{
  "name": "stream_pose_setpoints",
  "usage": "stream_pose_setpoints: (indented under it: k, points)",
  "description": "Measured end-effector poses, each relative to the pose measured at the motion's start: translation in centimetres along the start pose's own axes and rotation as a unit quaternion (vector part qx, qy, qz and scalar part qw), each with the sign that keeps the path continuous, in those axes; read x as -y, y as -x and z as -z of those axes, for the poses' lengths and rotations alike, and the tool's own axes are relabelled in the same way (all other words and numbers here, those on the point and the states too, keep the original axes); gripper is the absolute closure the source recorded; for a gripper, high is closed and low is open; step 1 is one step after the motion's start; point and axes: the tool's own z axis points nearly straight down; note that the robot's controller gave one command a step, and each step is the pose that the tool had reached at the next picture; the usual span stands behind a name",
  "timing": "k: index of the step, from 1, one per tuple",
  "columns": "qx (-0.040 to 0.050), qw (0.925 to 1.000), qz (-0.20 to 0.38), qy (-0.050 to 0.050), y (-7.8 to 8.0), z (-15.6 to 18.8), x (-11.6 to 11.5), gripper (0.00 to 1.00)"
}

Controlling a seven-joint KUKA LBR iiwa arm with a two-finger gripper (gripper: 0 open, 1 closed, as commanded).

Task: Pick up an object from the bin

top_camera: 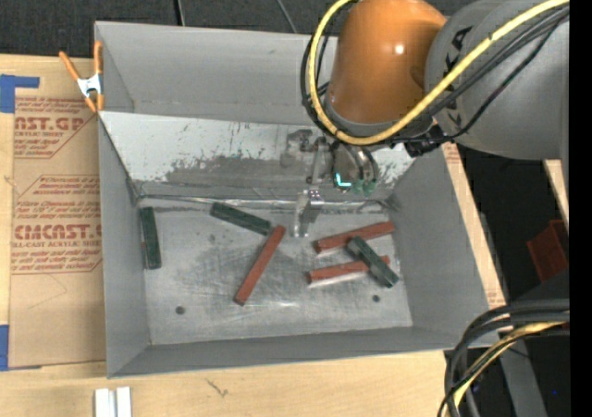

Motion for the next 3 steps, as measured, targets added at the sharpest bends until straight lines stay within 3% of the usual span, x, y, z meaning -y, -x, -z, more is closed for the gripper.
stream_pose_setpoints:
  k: [1, 2, 3]
  points:
    - [0.0035, 1.0000, 0.000, 0.000, 0.1, 0.4, 0.0, 0.00]
    - [0.0060, 0.9997, 0.022, 0.000, -0.4, -5.6, 1.6, 0.00]
    - [0.0209, 0.9993, 0.031, 0.002, -3.5, -14.7, -0.5, 1.00]
